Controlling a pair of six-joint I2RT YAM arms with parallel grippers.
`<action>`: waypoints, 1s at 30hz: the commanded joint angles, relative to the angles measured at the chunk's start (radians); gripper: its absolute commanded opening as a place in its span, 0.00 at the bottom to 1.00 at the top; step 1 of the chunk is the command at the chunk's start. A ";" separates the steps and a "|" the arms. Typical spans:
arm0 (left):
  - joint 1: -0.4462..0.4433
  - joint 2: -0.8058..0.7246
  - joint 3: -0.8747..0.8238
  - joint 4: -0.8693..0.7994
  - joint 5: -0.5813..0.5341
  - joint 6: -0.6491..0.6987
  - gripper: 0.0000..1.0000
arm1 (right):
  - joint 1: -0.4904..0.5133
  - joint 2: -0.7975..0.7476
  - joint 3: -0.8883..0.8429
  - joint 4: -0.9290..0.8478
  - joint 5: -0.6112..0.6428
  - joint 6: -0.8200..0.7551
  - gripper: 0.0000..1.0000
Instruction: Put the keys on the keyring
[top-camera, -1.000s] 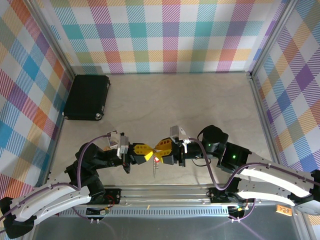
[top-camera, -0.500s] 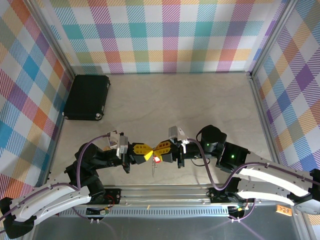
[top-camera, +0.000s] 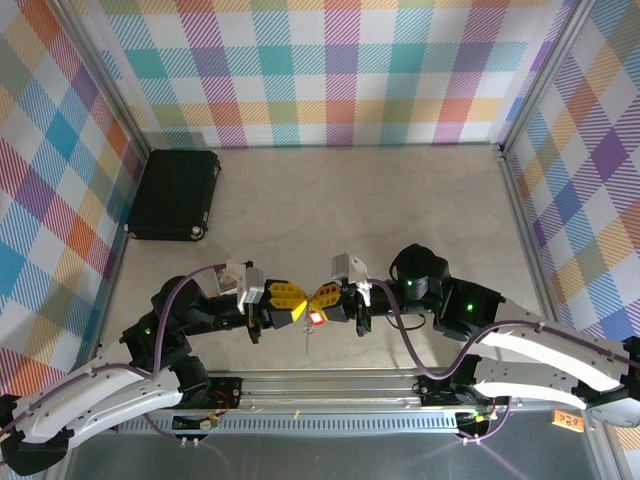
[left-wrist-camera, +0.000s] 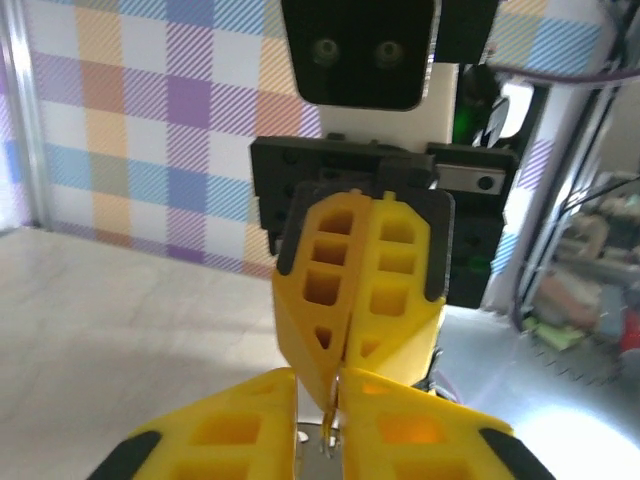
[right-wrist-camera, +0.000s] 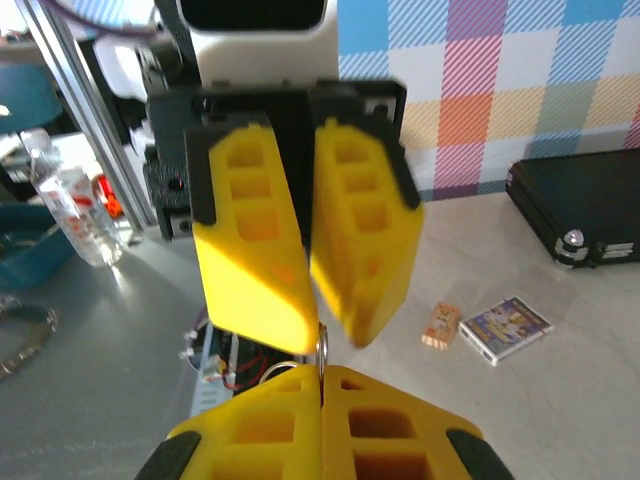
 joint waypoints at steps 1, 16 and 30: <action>-0.005 0.026 0.110 -0.197 -0.029 0.082 0.27 | -0.003 0.026 0.097 -0.230 0.005 -0.149 0.00; -0.005 0.174 0.261 -0.472 0.020 0.178 0.29 | -0.003 0.145 0.271 -0.426 0.042 -0.320 0.00; -0.005 0.195 0.232 -0.455 0.000 0.190 0.21 | -0.005 0.162 0.262 -0.400 -0.006 -0.312 0.00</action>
